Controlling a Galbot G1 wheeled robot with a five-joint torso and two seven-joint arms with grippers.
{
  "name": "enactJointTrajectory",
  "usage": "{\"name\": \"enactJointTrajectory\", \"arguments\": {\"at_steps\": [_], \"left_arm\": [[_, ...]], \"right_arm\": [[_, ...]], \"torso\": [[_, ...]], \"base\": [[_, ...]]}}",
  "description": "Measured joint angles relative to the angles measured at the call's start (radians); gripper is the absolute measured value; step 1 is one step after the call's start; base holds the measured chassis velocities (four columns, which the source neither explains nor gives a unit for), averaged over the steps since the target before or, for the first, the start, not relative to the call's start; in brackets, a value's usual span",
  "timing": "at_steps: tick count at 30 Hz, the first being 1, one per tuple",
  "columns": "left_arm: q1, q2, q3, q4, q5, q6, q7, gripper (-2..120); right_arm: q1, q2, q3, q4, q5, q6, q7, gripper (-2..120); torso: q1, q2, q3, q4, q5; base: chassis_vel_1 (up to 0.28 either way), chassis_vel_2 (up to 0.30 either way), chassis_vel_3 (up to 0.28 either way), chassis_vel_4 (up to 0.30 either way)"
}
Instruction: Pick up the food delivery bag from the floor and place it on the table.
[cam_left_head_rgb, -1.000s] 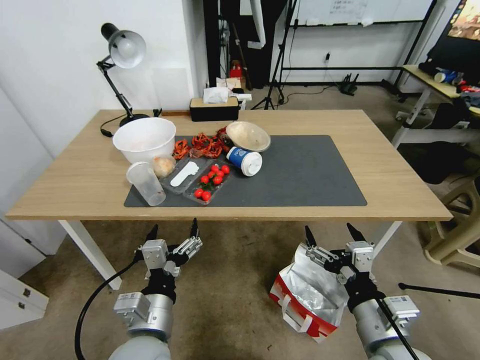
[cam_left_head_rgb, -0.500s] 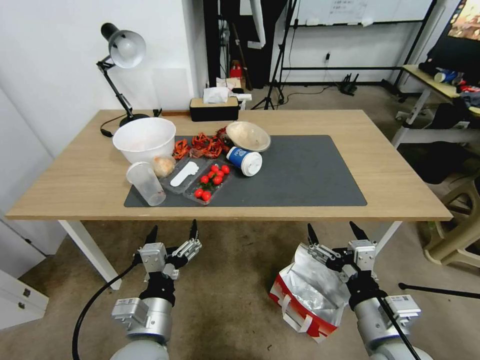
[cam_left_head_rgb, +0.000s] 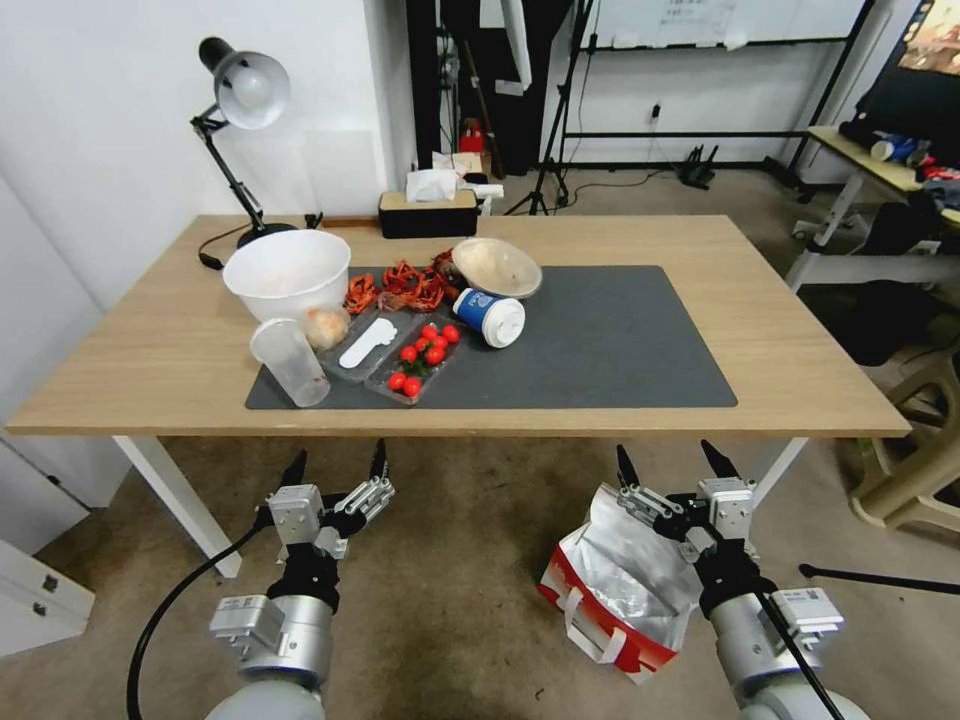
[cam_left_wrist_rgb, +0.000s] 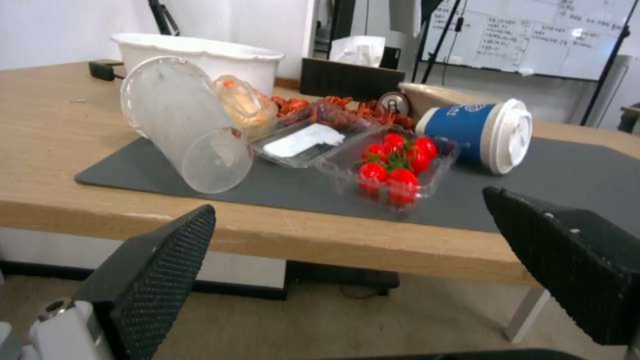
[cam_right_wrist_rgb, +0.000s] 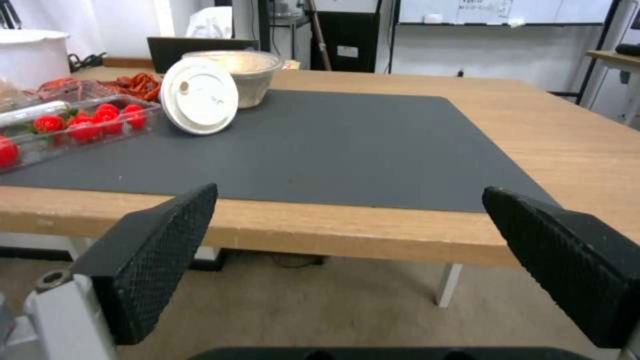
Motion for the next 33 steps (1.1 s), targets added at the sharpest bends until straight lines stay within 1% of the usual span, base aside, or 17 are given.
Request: {"name": "enactJointTrajectory", "arguments": {"at_steps": [2, 6, 11, 14, 15, 18, 22, 25, 33], "left_arm": [[-0.004, 0.008, -0.004, 0.004, 0.003, -0.002, 0.004, 100], [-0.012, 0.028, -0.016, 0.02, 0.01, -0.01, 0.018, 100], [-0.013, 0.032, -0.02, 0.038, 0.022, -0.028, 0.02, 100], [-0.01, 0.032, -0.02, 0.048, 0.028, -0.04, 0.023, 100], [-0.01, 0.032, -0.02, 0.048, 0.028, -0.04, 0.023, 100], [-0.008, 0.032, -0.02, 0.051, 0.036, -0.049, 0.032, 100], [-0.009, 0.035, -0.021, 0.051, 0.036, -0.054, 0.037, 100], [-0.009, 0.041, -0.024, 0.054, 0.035, -0.061, 0.042, 100], [-0.007, 0.042, -0.024, 0.063, 0.035, -0.073, 0.048, 100]], "right_arm": [[0.0, -0.004, 0.004, -0.001, 0.004, 0.0, 0.0, 100], [-0.001, -0.018, 0.017, -0.01, 0.018, 0.004, 0.001, 100], [0.001, -0.029, 0.029, -0.021, 0.026, 0.009, -0.005, 100], [0.004, -0.034, 0.035, -0.042, 0.048, 0.036, -0.023, 100], [0.004, -0.034, 0.035, -0.042, 0.048, 0.036, -0.023, 100], [0.007, -0.033, 0.036, -0.063, 0.068, 0.071, -0.045, 100], [0.008, -0.03, 0.035, -0.077, 0.075, 0.093, -0.056, 100], [0.009, -0.031, 0.04, -0.101, 0.086, 0.124, -0.077, 100], [0.013, -0.034, 0.046, -0.134, 0.107, 0.154, -0.088, 100]], "torso": [[-0.004, -0.008, -0.004, 0.0, 0.0001], [-0.016, -0.036, -0.02, 0.0, 0.0001], [-0.024, -0.055, -0.031, 0.0, 0.0001], [-0.034, -0.075, -0.041, 0.0001, 0.0], [-0.034, -0.075, -0.041, 0.0001, 0.0], [-0.042, -0.095, -0.054, 0.0001, 0.0], [-0.048, -0.109, -0.062, 0.0, 0.0], [-0.057, -0.129, -0.073, 0.0, 0.0001], [-0.069, -0.16, -0.091, 0.0, 0.0001]], "base": [[0.0, 0.0, 0.0, 0.0], [0.0, 0.0, 0.0, 0.0], [0.0, 0.0, 0.0, 0.0], [0.0, 0.0, 0.0, 0.0], [0.0, 0.0, 0.0, 0.0], [0.0, 0.0, 0.0, 0.0], [0.0, 0.0, 0.0, 0.0], [0.0, 0.0, 0.0, 0.0], [0.0, 0.0, 0.0, 0.0]]}}
